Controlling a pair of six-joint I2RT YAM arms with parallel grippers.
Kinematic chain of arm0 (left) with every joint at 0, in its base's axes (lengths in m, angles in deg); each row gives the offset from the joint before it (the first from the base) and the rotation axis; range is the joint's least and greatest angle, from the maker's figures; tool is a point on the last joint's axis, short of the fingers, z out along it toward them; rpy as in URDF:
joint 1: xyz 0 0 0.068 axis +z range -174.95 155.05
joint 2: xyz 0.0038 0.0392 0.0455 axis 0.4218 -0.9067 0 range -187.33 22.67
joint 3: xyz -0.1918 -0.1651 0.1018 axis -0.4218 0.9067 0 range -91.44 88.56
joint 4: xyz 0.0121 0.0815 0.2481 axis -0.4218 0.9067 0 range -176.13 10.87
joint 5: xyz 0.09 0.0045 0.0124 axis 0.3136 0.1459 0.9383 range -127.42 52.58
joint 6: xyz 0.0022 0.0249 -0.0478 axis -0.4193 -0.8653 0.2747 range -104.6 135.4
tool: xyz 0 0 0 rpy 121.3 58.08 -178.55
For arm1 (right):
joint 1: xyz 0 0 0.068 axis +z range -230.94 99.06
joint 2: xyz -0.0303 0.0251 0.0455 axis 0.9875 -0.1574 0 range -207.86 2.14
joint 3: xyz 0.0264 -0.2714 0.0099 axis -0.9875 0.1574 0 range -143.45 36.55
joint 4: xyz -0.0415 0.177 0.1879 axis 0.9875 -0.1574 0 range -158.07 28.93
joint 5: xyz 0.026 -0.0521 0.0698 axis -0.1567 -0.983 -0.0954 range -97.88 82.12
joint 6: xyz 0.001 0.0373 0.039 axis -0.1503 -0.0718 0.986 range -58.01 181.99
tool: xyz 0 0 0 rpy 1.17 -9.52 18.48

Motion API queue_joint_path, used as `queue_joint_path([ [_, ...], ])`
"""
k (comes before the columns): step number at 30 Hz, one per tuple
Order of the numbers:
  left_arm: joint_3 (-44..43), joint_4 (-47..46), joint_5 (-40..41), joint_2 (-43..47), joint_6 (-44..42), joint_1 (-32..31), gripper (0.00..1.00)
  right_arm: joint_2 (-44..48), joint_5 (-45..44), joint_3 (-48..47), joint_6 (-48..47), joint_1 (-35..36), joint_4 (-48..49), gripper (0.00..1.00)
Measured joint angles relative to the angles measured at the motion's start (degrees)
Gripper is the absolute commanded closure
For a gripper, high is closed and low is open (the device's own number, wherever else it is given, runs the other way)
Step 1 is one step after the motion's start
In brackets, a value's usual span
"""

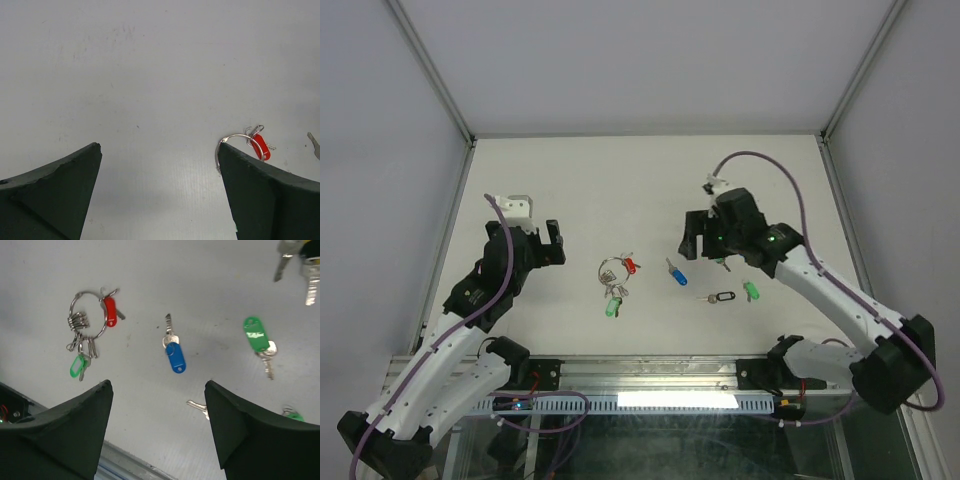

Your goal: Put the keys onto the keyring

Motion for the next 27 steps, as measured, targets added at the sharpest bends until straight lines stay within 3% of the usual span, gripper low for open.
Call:
queue_joint_path([
  [6,0.0,0.0,0.0,-0.2,0.0,0.0,0.01,-13.1,-6.0,-0.8,3.8,15.8,4.9,0.34],
  [13,0.0,0.1,-0.1,-0.4,0.0,0.0,0.01,-25.2,-7.2,-4.5,6.1,26.6,10.2,0.47],
  [17,0.0,0.1,-0.1,-0.4,0.0,0.0,0.01,-26.9,-4.9,-3.7,6.8,27.4,13.5,0.55],
  [27,0.0,0.1,-0.2,-0.6,0.0,0.0,0.01,-30.3,-0.6,-1.2,8.7,27.1,20.0,0.59],
])
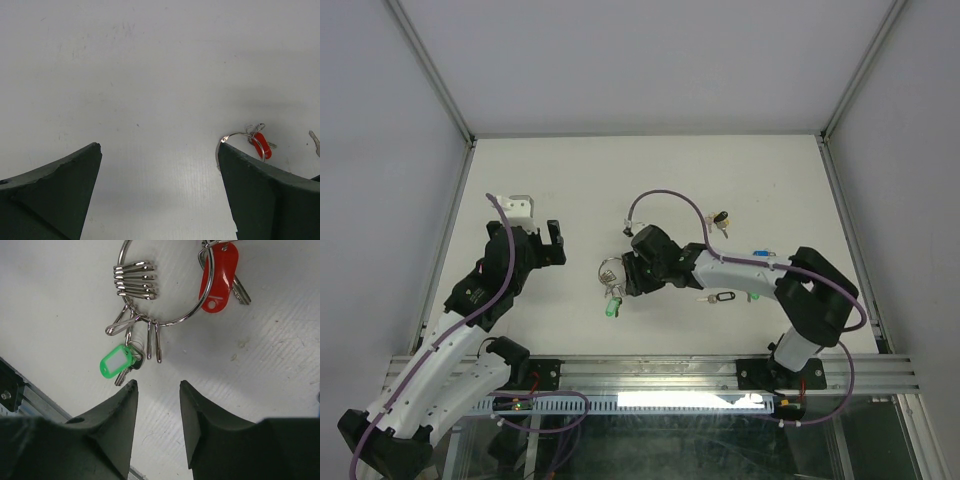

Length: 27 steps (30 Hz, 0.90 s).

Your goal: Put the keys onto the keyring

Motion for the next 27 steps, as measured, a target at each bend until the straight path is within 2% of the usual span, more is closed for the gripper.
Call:
queue_joint_path([
  [27,0.0,0.0,-0.4,-1.2,0.0,0.0,0.01,-6.3,9.6,4.9,3.8,-3.7,13.7,0.71],
])
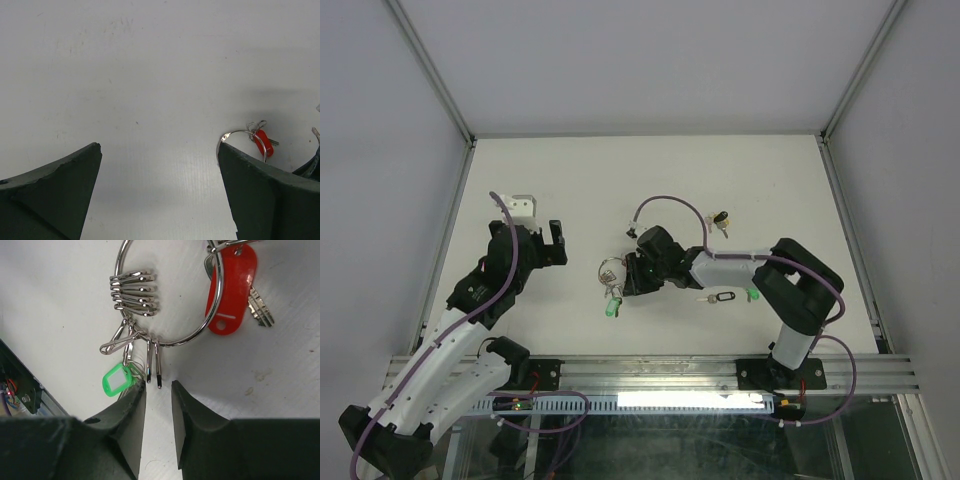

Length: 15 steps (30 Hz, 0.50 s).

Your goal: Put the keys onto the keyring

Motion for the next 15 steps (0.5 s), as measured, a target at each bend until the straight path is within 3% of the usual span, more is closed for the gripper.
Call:
queue_joint_path([
  [15,-0.2,0.0,0.0,-0.3,0.0,0.0,0.01,-1.4,2.0,0.0,0.8,0.0,2.1,0.82],
])
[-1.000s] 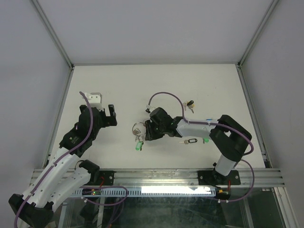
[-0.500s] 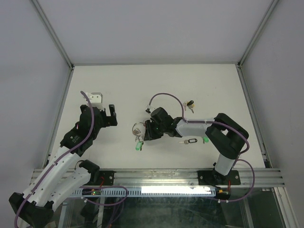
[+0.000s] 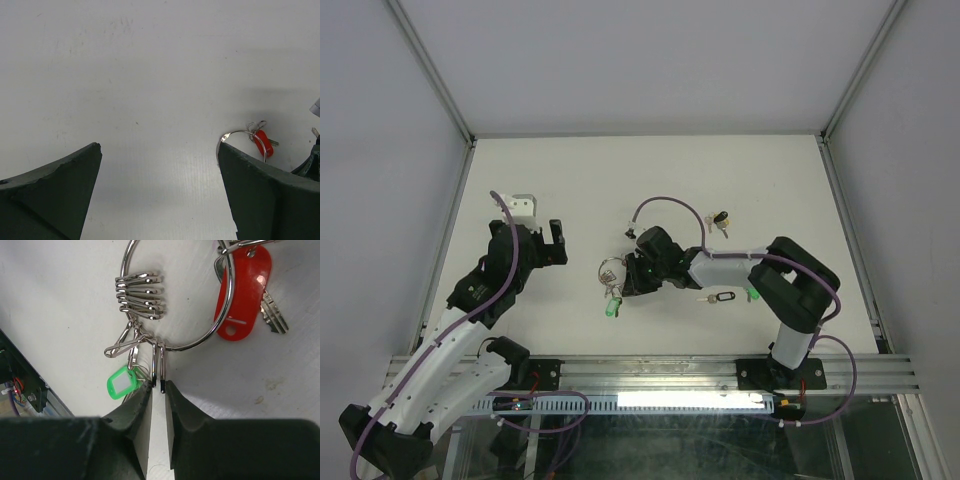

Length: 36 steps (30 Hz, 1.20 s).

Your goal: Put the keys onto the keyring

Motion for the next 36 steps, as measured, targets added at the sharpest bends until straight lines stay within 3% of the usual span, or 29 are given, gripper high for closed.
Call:
queue_joint_path([
  [8,-0.1,0.0,0.0,0.0,0.0,0.0,0.01,-0.2,0.4,0.0,0.0,-0.2,0.1,1.00],
  [23,-0.2,0.0,-0.2,0.4,0.0,0.0,0.01,6.9,-4.8,-0.9,-5.8,-0.2,-10.6,1.00],
  [28,0.0,-1.8,-5.1,2.7,-0.1,0.0,0.01,9.4,-5.8,-1.0,-7.6,-0.2,-13.8,1.00],
  [36,4.7,-12.7,-17.2,4.7,3.5,-0.4,0.01,15.3,-6.0,-1.0,-9.6,-0.6,-18.1,1.00],
])
